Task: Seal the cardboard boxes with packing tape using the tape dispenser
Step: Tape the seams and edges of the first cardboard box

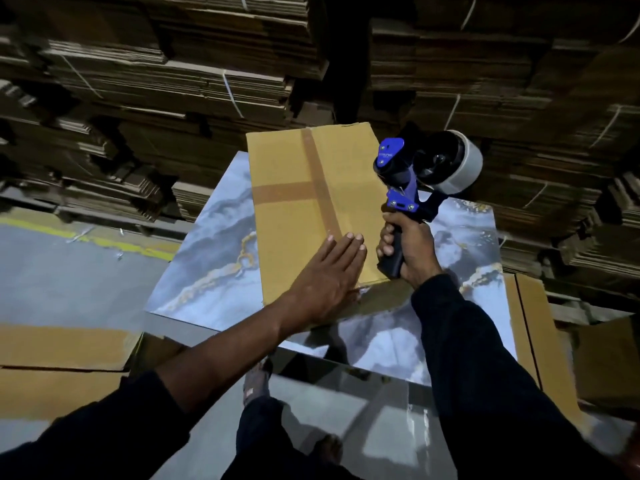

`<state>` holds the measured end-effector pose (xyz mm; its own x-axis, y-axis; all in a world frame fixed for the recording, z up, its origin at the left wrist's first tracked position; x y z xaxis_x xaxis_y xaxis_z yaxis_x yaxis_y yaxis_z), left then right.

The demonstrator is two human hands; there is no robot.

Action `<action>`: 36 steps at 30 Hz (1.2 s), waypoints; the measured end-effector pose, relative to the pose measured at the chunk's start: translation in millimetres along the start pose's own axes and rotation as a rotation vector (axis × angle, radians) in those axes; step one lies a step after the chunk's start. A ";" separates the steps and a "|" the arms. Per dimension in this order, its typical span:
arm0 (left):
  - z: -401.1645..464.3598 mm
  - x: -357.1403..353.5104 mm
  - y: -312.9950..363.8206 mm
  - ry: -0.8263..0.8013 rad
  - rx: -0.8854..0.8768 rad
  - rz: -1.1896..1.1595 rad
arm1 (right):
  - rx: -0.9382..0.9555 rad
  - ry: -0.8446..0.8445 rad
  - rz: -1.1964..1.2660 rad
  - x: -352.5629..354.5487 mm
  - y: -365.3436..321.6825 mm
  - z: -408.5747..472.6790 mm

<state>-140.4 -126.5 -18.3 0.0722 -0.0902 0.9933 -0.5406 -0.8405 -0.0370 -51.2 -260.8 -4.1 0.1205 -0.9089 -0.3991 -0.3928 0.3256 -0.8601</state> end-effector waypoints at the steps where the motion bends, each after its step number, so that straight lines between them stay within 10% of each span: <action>1: -1.1 1.1 1.9 0.021 0.023 0.020 | 0.000 -0.005 -0.002 -0.5 -0.2 -1.1; 20: -22.6 24.2 -135.2 0.124 -0.264 -0.138 | -0.192 -0.713 0.048 -52.5 -10.9 -20.9; 29: -18.6 30.9 -288.7 0.581 0.409 -0.526 | -0.329 -0.823 0.287 -129.4 2.4 20.1; 36: -24.0 47.5 -312.2 0.583 0.242 -1.264 | -0.382 -0.717 0.169 -171.6 10.6 60.4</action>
<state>11.7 144.5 43.2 0.0086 0.9628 0.2701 -0.2135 -0.2621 0.9411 -21.0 -85.7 36.1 0.5333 -0.4270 -0.7302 -0.7248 0.2143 -0.6548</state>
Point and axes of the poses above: each hand's wrist, its own z-axis towards the middle knuckle, its own x-axis out of the back of the hand, y = z × x, the point moved 7 cm from there along z, towards the middle knuckle, and after that the axes turned 10 degrees about -y, right-handed, at the moved point
